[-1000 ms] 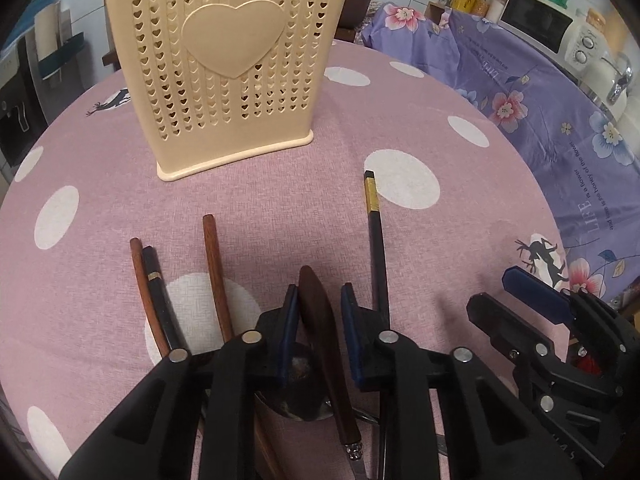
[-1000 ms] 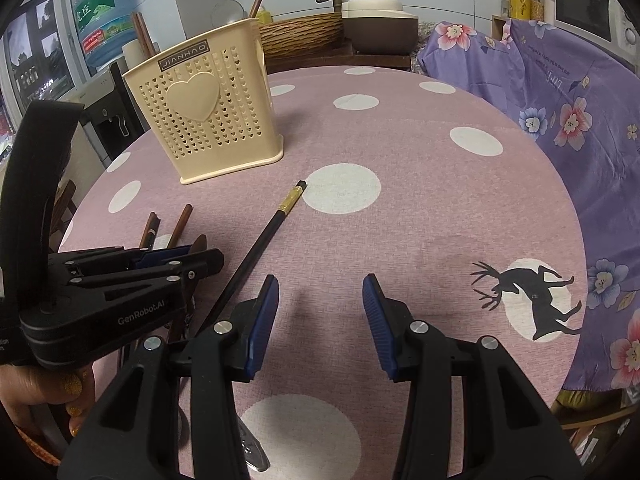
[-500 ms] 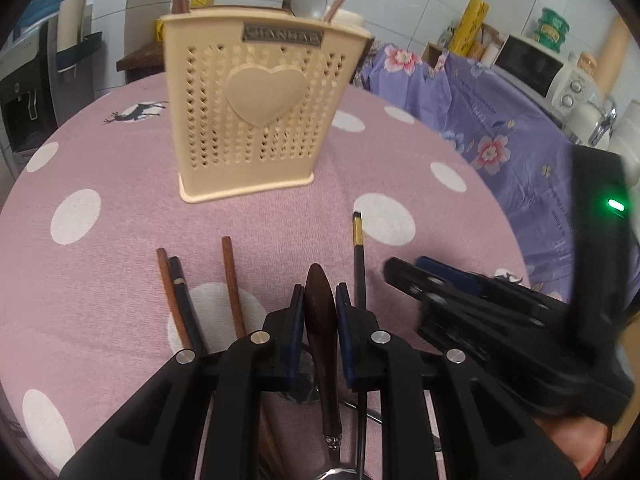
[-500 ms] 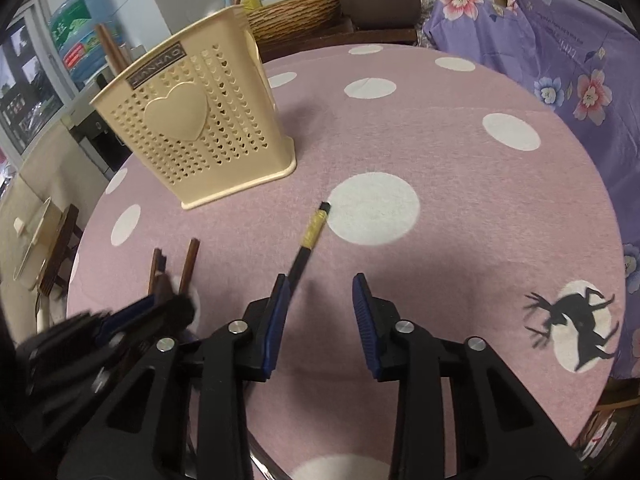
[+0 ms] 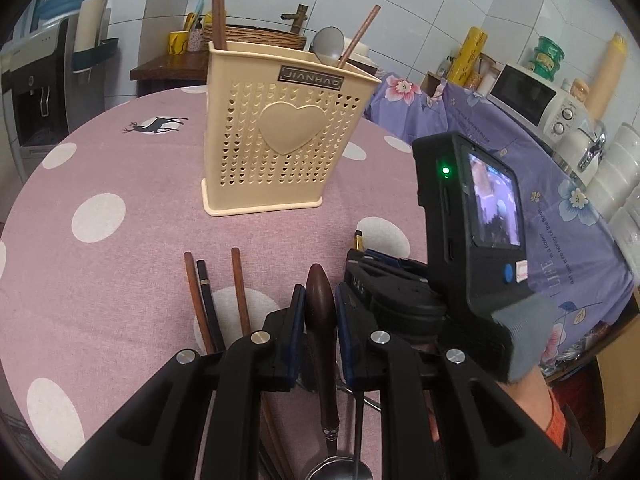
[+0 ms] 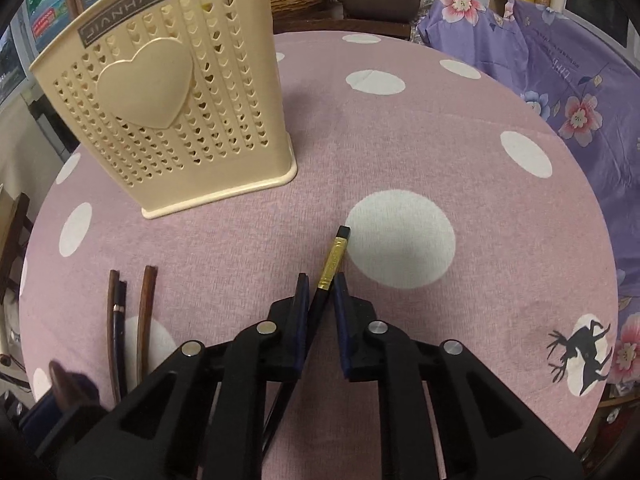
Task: Organize utensils
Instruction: 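Lift the wooden-handled spoon and black chopstick toward the basket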
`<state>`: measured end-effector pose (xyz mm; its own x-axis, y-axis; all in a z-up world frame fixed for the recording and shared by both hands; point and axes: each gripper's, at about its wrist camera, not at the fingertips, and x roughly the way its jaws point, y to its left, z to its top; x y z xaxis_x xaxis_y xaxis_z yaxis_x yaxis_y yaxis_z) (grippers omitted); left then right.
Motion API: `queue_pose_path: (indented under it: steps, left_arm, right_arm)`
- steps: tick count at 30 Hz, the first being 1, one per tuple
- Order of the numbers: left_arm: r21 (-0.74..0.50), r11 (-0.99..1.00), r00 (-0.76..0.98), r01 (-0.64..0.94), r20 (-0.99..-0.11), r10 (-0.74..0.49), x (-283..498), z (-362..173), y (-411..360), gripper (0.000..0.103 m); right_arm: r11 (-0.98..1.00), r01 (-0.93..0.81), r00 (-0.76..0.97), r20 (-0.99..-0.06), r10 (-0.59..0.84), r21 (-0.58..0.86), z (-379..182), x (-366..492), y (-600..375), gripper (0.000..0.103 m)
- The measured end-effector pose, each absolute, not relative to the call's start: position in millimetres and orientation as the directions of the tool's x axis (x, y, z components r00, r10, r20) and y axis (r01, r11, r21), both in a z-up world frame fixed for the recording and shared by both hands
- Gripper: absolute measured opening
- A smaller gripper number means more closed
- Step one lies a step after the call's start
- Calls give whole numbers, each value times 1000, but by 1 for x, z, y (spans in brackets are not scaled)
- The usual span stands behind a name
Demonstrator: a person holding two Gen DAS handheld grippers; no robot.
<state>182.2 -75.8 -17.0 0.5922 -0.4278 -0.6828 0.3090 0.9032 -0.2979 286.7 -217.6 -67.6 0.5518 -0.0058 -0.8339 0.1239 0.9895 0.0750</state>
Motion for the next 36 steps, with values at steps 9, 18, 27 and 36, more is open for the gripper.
queue_pose_path:
  steps: [9,18,27,36]
  left_arm:
    - [-327,896,611,299,-655,-443,175,-11,-63,16]
    - [-335,891,625,307,-636,-454,172,-3,-61,16]
    - [-331,890,670,314,-587,-454,160,20,-49,16]
    - [-316,893,700,319,-557,-447,153,33,-47,16]
  right_arm:
    - [967,135,558,-823,105,215,-67,292,-235,8]
    - [948,27,680,-701,216,318,-24,261,-256,8]
    - [940,-105,772,-569,283,324,31,209,-272,8]
    - [916,-195,780,-511,361,349,54,173,-268,8]
